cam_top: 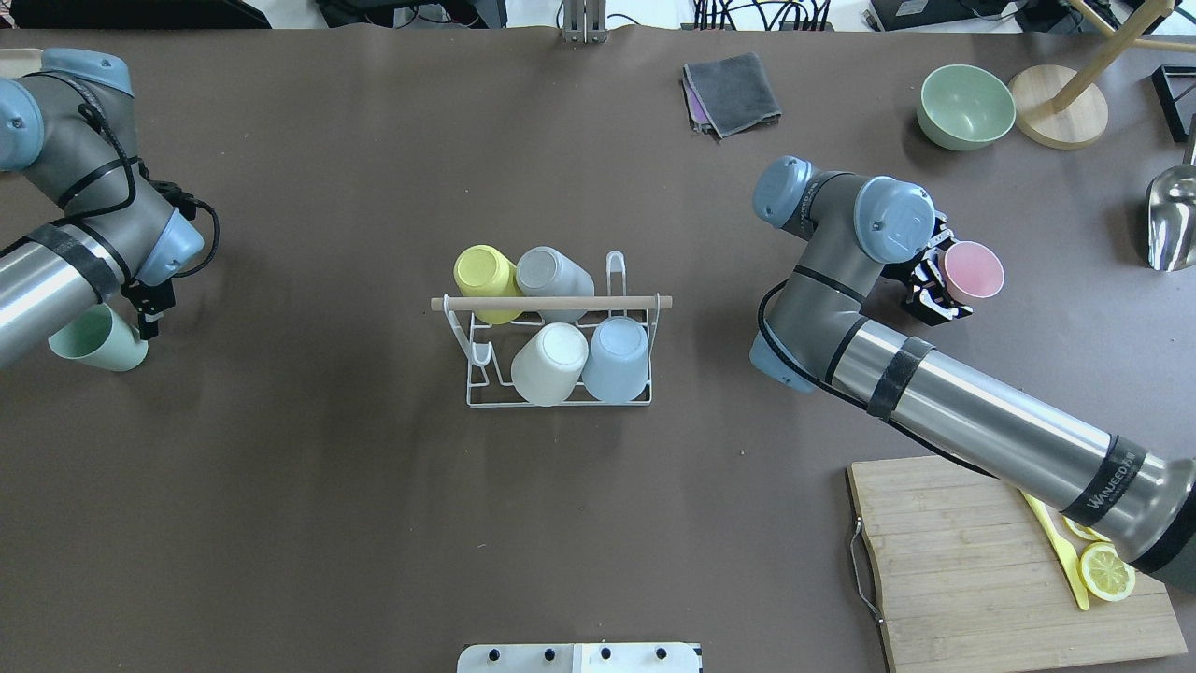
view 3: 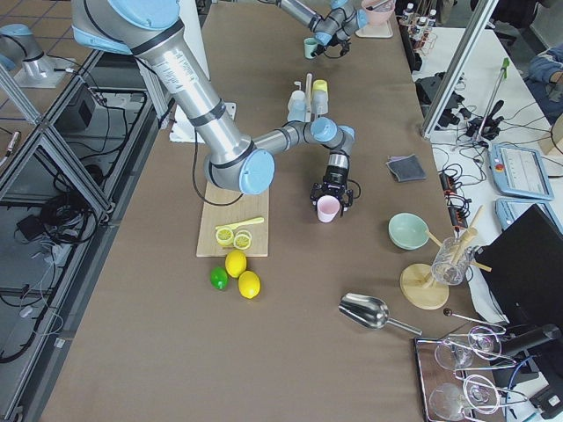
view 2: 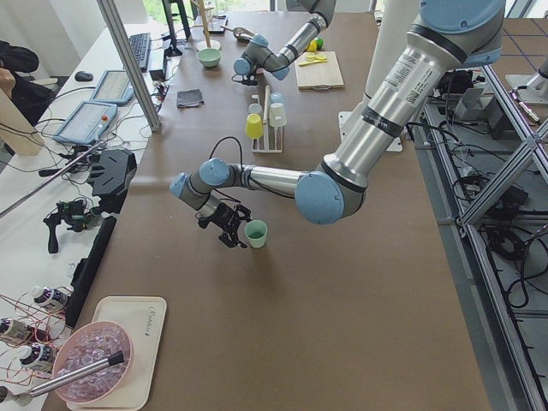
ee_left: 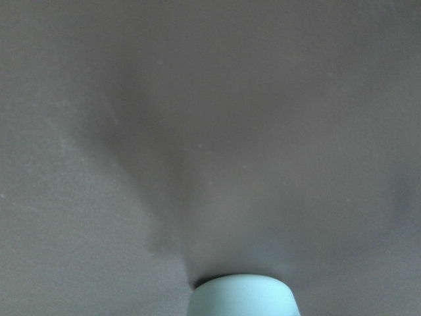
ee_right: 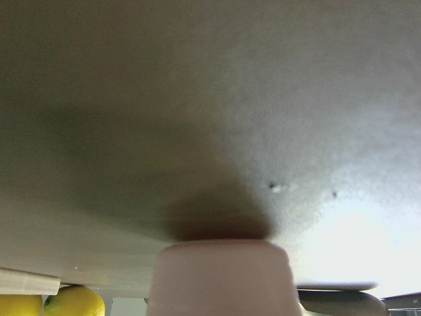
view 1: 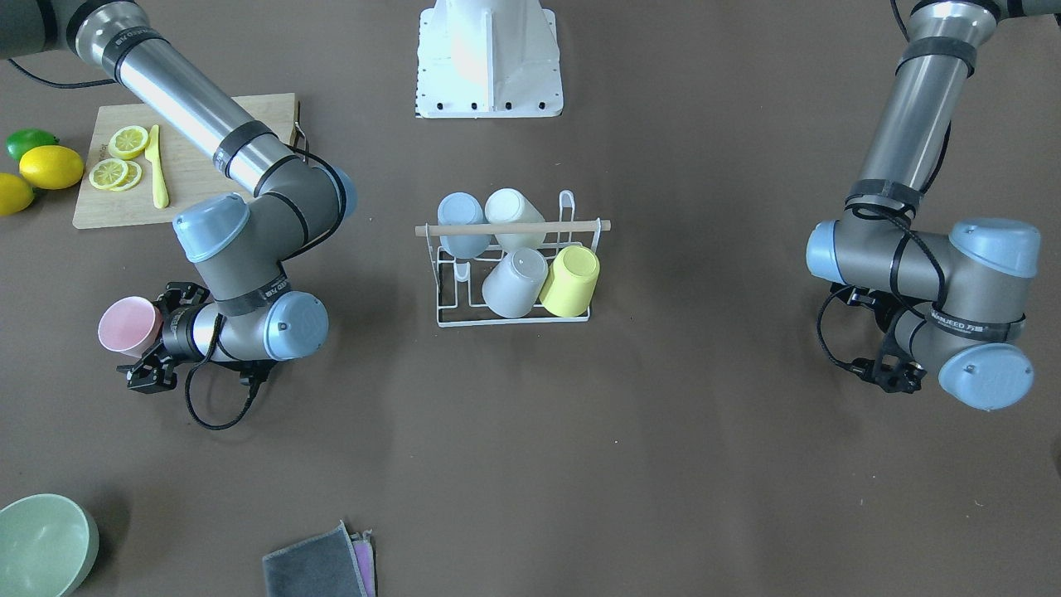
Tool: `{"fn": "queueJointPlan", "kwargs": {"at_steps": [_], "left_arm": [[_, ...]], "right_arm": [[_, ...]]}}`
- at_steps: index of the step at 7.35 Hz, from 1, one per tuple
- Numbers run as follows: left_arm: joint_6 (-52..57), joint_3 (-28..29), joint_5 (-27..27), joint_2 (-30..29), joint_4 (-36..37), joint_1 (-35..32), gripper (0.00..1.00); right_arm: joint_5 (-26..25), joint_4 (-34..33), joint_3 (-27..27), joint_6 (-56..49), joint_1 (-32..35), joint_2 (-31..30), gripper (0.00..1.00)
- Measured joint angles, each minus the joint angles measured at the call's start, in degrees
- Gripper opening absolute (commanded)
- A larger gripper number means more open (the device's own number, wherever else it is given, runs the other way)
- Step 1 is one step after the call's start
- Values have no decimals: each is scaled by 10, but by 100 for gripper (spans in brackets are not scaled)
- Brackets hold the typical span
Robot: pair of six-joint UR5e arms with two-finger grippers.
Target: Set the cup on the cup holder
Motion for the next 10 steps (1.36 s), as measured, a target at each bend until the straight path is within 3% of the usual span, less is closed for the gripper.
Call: {"fn": "queueJointPlan", "kwargs": {"at_steps": [4,5,6,7,10], "left_arm": [[1,13,25,-4,10,12,97],[10,14,30,-4,18,14,97],[23,15,32,-4,25,15,97],[30,16,33,-4,29,16,97],[34,19,32,-6,35,19,97]], "right_arm": [[2,8,23,-1,4,-23,95],[2,9,25,-1,5,-24,79],[2,10,26,-1,6,-26,46],[2,11,29,1,6,-28,0],[8,11,60,2,20,-37,0]]}}
